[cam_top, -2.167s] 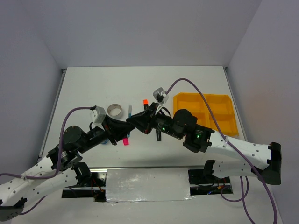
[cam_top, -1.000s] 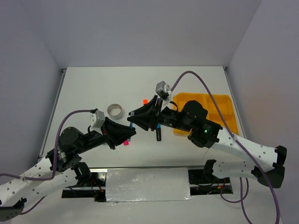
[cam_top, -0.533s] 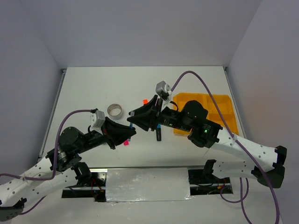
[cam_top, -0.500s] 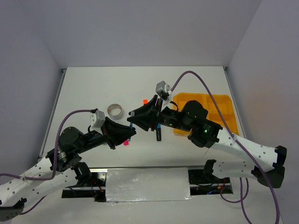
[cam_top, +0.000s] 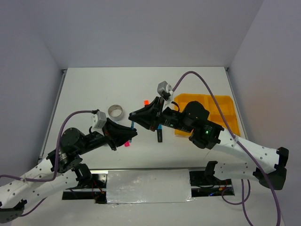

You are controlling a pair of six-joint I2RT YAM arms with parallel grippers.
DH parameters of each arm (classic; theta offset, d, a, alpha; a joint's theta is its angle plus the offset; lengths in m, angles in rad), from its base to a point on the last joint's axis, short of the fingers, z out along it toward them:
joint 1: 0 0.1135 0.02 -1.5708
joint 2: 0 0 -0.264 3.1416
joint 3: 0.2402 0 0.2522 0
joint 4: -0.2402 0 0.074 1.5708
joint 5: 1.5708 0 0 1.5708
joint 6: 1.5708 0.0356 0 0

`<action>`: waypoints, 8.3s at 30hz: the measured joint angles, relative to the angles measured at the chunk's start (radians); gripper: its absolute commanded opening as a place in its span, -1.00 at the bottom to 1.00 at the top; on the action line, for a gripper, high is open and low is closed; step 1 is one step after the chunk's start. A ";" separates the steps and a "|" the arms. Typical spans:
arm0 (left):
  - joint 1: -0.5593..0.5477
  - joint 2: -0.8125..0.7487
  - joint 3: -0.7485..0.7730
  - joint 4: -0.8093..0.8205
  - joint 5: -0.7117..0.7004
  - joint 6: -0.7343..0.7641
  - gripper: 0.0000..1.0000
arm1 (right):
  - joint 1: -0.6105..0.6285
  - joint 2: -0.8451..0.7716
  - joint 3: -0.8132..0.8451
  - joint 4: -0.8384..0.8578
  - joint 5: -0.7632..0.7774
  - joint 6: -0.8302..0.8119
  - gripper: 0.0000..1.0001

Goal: Sort the stationery into containers
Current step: Close the pen cap on the pen, then place the pen in the storage box.

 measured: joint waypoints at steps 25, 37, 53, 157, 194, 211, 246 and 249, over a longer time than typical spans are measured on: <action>0.002 0.151 0.094 -0.168 -0.095 0.059 -1.00 | -0.040 0.072 -0.361 0.573 0.069 0.123 -1.00; 0.008 0.188 0.150 -0.307 -0.075 0.145 -1.00 | -0.074 0.077 -0.407 0.610 -0.015 0.121 -1.00; -0.008 0.229 0.125 -0.201 -0.021 0.174 -1.00 | -0.083 -0.070 -0.375 0.391 -0.033 0.088 -0.58; -0.018 0.179 0.051 -0.349 -0.089 0.145 -1.00 | -0.089 -0.016 -0.580 0.634 -0.089 0.010 -0.98; -0.034 0.256 0.056 -0.040 -0.087 0.175 -1.00 | -0.082 -0.132 -0.398 0.187 0.024 0.039 -0.88; -0.039 0.337 0.359 -0.529 -0.577 -0.114 0.99 | -0.409 -0.100 -0.393 0.020 0.456 0.307 -1.00; -0.039 0.159 0.280 -0.910 -0.797 -0.214 0.99 | -0.685 -0.030 -0.646 -0.392 0.745 0.980 -1.00; -0.039 0.167 0.280 -0.910 -0.797 -0.214 0.99 | -0.685 -0.036 -0.650 -0.393 0.743 0.978 -1.00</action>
